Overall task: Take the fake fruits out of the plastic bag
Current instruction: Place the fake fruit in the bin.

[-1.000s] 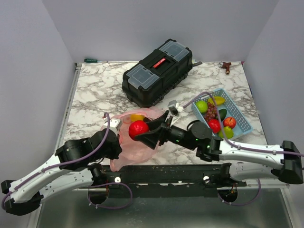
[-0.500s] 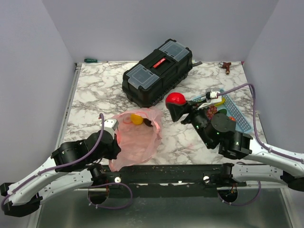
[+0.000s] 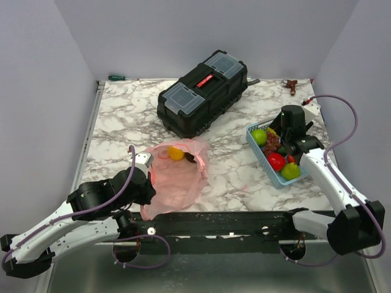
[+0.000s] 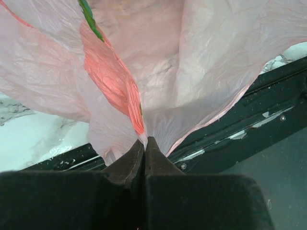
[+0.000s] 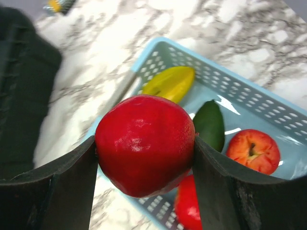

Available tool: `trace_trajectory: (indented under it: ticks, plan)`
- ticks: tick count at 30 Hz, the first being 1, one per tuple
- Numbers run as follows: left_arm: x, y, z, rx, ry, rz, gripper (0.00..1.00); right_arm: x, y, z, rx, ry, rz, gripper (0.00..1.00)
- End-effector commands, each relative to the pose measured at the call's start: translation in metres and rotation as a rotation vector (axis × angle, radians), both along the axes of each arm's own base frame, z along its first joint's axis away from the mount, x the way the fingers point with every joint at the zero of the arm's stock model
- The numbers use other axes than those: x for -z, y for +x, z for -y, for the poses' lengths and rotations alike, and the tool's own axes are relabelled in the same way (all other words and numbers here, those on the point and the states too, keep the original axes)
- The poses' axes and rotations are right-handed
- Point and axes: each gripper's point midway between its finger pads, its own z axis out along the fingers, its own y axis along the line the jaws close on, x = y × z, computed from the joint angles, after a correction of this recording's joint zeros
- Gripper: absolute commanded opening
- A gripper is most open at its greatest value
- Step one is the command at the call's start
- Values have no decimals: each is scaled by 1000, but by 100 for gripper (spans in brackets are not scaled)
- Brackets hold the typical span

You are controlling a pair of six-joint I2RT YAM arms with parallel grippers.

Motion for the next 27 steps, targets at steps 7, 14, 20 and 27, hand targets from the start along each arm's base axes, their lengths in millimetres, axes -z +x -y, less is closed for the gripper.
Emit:
trace_trajectory:
  ticks: [7, 14, 20, 27]
  plan:
    - [-2, 4, -3, -14, -8, 33, 0, 61, 11, 65, 248, -59, -132, 9]
    - [-5, 4, -3, -12, -22, 45, 0, 80, 18, 72, 227, -85, -162, 37]
    - [-2, 4, -2, -8, -6, 35, 0, 86, 22, 66, 167, -94, -184, 66]
    - [-2, 5, -2, -11, -2, 35, 0, 73, 24, 57, 100, -76, -156, 92]
